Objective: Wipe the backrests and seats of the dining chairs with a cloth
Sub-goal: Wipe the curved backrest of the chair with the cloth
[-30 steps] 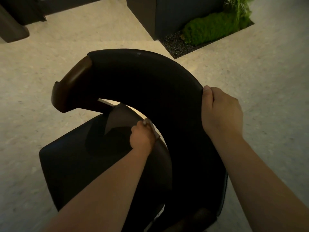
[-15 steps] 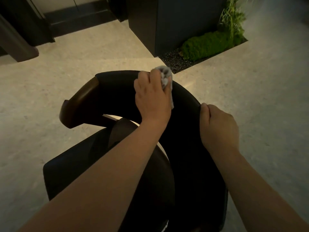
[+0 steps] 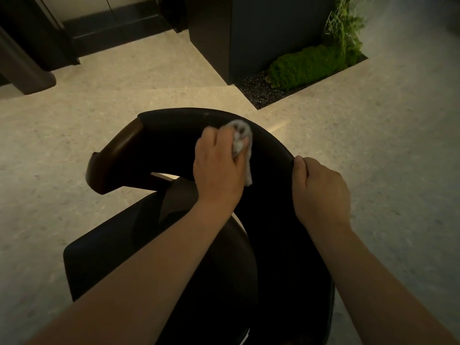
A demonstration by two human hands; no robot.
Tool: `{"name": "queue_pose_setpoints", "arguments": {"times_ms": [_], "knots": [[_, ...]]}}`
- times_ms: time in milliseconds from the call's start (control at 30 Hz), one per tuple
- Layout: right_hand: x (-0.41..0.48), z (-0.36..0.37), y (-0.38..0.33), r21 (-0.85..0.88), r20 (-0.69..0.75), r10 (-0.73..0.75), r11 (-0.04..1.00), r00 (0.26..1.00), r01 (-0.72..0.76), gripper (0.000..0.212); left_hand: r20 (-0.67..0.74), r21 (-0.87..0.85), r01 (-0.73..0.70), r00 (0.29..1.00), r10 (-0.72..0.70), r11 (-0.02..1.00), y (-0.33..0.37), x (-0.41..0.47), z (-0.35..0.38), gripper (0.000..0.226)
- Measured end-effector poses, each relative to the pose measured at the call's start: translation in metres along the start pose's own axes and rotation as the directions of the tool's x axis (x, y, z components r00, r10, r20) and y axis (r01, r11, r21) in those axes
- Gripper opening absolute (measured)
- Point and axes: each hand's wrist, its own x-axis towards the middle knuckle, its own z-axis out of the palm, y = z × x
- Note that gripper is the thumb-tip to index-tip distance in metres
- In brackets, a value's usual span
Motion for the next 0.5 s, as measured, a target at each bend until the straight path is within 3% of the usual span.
{"name": "queue_pose_setpoints", "arguments": {"times_ms": [100, 267, 500], "knots": [[0.0, 0.0, 0.0, 0.003, -0.018, 0.004, 1.0, 1.0, -0.004, 0.033, 0.027, 0.066, -0.098, 0.995, 0.097, 0.993, 0.016, 0.022, 0.008, 0.029], [-0.001, -0.001, 0.001, 0.003, -0.006, -0.007, 1.0, 1.0, 0.007, 0.032, 0.046, 0.07, -0.105, 0.994, 0.102, 0.992, -0.001, 0.009, 0.02, 0.033], [0.0, 0.0, 0.003, 0.034, -0.004, -0.019, 0.999, 1.0, 0.019, 0.038, 0.187, 0.047, 0.099, 0.977, -0.106, 0.994, -0.047, -0.045, 0.026, 0.041]]}}
